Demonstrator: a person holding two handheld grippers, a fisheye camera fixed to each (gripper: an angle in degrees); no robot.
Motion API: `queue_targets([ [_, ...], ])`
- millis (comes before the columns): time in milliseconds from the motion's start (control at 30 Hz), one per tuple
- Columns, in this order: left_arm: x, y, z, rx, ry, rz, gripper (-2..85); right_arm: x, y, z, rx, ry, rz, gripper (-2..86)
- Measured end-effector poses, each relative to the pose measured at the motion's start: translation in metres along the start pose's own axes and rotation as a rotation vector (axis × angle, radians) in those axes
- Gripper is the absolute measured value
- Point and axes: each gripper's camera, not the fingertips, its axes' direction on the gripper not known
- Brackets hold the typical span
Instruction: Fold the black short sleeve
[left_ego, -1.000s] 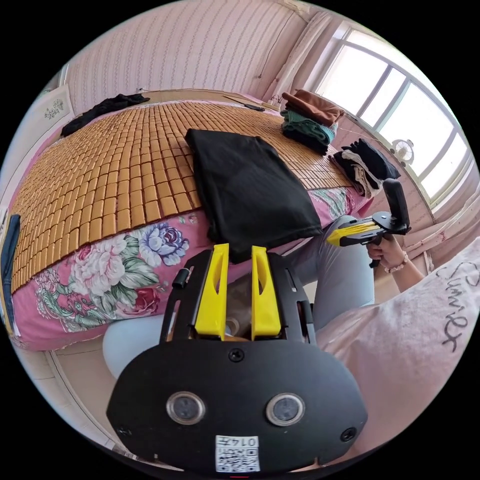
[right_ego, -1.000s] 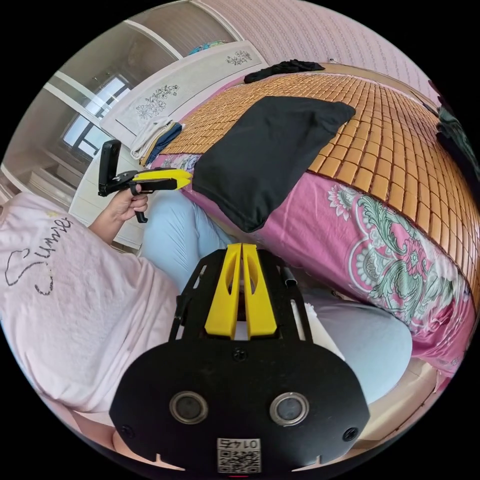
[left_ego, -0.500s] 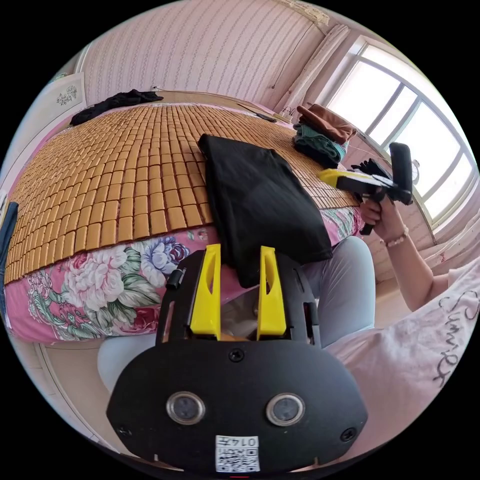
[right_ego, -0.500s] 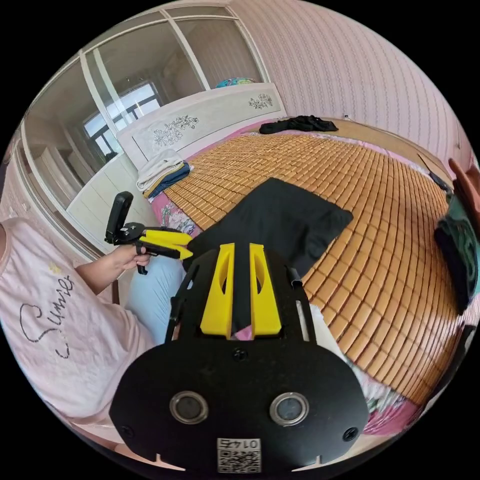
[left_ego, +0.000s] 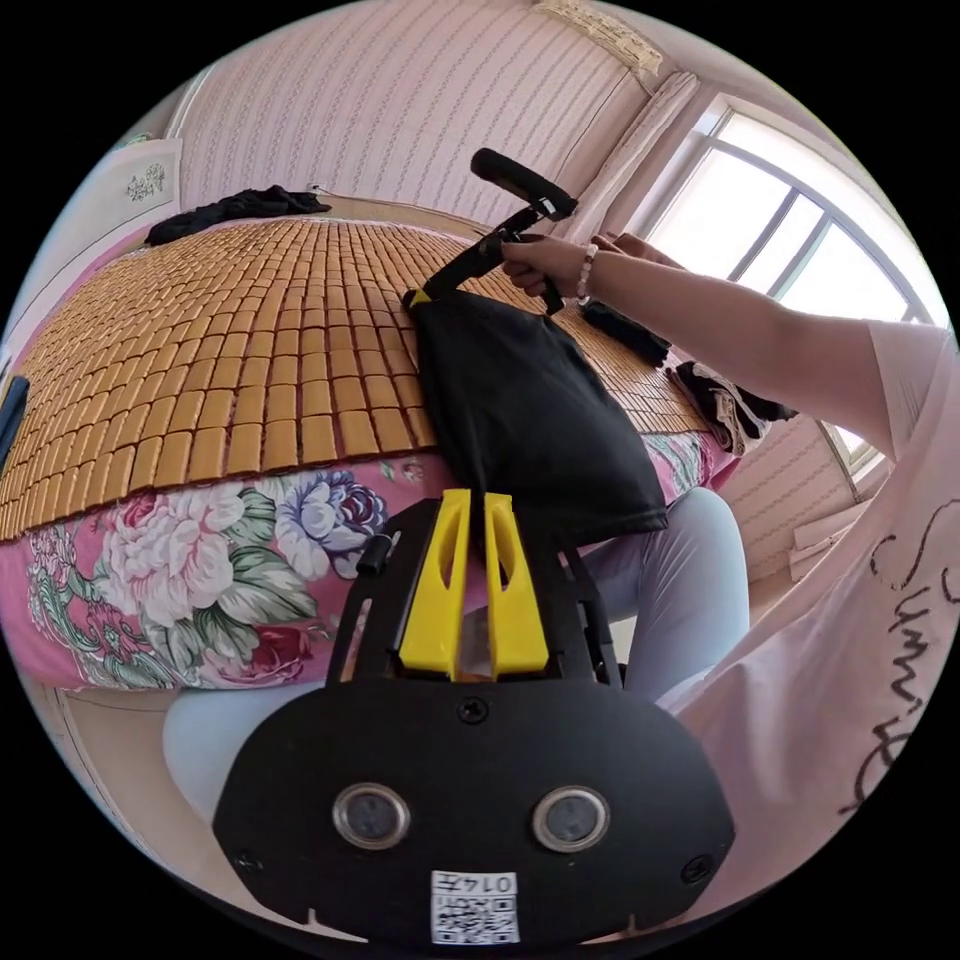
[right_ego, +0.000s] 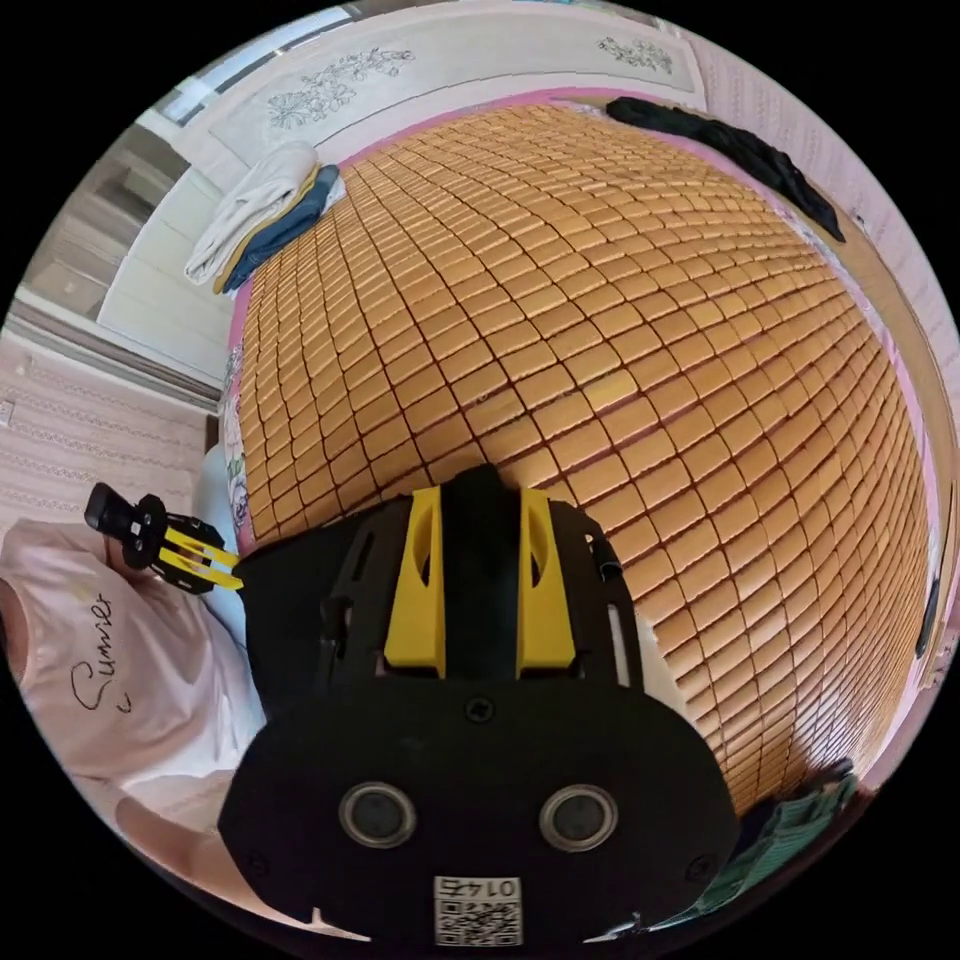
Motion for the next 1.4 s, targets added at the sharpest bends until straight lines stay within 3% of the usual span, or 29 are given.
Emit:
queue_targets([
  [200, 0.02, -0.005, -0.04, 0.118, 0.005, 0.062, -0.9, -0.03, 0.037, -0.001, 0.06, -0.073, -0.037, 3.4],
  [367, 0.047, -0.004, -0.098, 0.216, 0.014, 0.161, -1.0, -0.087, 0.118, -0.084, 0.418, -0.052, -0.017, 2.3],
  [533, 0.062, 0.003, -0.163, 0.335, 0.005, 0.21, -0.9, -0.152, 0.169, -0.161, 0.646, -0.008, -0.022, 1.7],
  [800, 0.013, 0.034, -0.311, 0.596, -0.156, 0.101, -1.0, -0.278, 0.118, -0.231, 0.809, 0.027, -0.193, 1.4],
  [1000, -0.069, 0.044, -0.434, 0.732, -0.415, 0.0, -0.8, -0.349, -0.054, -0.251, 0.832, -0.114, -0.384, 1.9],
  [1133, -0.166, 0.013, -0.507, 0.749, -0.593, -0.098, -0.1, -0.384, -0.282, -0.267, 0.725, -0.181, -0.486, 3.2],
  [1200, -0.279, -0.005, -0.543, 0.727, -0.593, -0.318, 3.3, -0.39, -0.409, -0.256, 0.592, -0.206, -0.404, 4.5],
  [1267, -0.367, 0.001, -0.554, 0.697, -0.613, -0.535, 7.2, -0.381, -0.547, -0.207, 0.446, -0.154, -0.173, 7.8],
  [1400, -0.485, 0.076, -0.524, 0.588, -0.759, -0.85, 8.5, -0.339, -0.601, -0.133, 0.418, -0.166, -0.007, 8.9],
])
